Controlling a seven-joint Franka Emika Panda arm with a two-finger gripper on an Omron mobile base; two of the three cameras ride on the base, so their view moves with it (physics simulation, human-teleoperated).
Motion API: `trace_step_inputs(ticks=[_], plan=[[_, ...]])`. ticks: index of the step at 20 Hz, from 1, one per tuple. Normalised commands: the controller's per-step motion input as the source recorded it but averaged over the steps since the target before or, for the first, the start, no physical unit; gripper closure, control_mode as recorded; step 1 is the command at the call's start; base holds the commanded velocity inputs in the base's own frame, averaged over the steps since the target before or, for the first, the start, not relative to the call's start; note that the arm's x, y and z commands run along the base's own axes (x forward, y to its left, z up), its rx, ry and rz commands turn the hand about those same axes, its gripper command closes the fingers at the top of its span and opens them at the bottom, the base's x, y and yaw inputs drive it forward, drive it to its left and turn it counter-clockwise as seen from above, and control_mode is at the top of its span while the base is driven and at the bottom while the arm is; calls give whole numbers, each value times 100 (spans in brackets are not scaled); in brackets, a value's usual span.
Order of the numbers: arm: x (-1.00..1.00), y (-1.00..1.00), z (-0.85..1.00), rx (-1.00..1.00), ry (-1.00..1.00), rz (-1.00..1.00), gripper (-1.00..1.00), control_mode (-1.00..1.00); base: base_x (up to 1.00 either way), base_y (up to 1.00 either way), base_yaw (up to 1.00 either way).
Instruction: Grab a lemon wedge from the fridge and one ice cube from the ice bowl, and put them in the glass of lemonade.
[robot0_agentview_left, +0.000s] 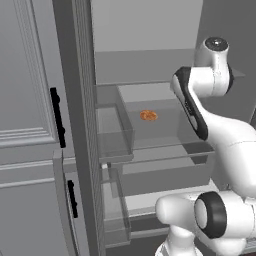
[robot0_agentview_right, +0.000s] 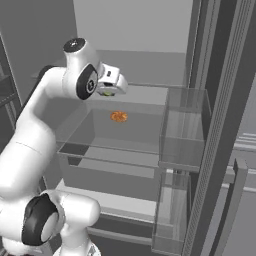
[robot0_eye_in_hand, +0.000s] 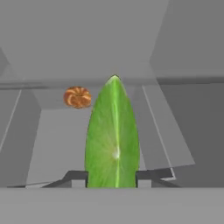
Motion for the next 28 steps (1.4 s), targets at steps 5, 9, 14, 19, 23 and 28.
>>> trace_step_inputs(ticks=[5,9,14,19,23,28], plan=[[-100,50,-94,-9,-4,0,100,-100,0,0,0],[-50,18,-44,-3,0,0,100,100,-50,11,0],[0,0,0,0,0,0,100,100,-100,5,0],[0,0,0,0,0,0,100,100,-100,0,0],[0,0,0,0,0,0,100,100,-98,-29,0],[0,0,0,0,0,0,100,100,-76,-89,-12]])
